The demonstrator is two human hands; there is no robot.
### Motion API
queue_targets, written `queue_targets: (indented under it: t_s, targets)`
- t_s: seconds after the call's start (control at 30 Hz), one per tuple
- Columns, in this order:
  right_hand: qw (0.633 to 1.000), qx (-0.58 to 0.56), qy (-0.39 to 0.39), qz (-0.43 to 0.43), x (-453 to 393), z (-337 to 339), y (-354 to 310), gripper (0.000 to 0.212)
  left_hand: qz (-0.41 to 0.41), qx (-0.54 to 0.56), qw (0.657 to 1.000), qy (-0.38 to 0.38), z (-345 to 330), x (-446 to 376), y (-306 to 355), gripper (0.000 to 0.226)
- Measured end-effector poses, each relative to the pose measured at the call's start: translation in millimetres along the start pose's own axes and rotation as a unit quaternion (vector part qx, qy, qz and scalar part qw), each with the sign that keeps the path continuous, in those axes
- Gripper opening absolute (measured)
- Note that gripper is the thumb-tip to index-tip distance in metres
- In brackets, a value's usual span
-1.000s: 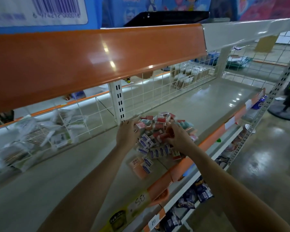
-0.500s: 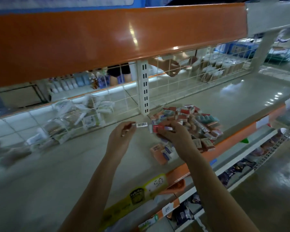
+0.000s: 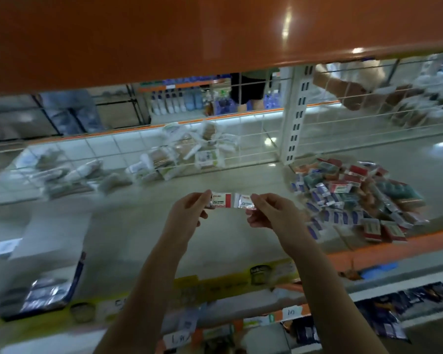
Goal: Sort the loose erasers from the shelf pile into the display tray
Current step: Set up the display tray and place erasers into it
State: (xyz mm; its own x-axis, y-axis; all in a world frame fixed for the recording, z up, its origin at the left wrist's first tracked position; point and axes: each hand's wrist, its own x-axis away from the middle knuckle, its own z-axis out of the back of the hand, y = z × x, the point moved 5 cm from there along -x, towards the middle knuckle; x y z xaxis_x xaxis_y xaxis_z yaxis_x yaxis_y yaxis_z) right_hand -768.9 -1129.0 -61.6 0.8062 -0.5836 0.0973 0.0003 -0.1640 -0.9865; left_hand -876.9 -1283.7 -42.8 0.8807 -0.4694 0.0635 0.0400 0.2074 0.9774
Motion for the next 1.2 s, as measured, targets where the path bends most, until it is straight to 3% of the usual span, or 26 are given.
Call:
queue_targets:
  t_s: [0.37, 0.8, 1.0, 1.2]
  targets:
    - [0.988, 0.046, -0.147, -0.017, 4, -156, -4, 0.014, -0.034, -0.025, 0.993, 0.111, 157, 15, -12, 0.016]
    - [0.949, 0.146, -0.276, 0.045, 10, -410, -12, 0.006, -0.067, -0.112, 0.977, 0.169, 428, 30, -48, 0.019]
    - [0.921, 0.240, -0.296, 0.081, 16, -509, 11, 0.014, -0.052, -0.099, 0.966, 0.231, 515, 34, -76, 0.012]
    - [0.897, 0.330, -0.278, 0.100, 15, -575, 41, 0.017, -0.030, -0.093, 0.963, 0.253, 560, 33, -101, 0.014]
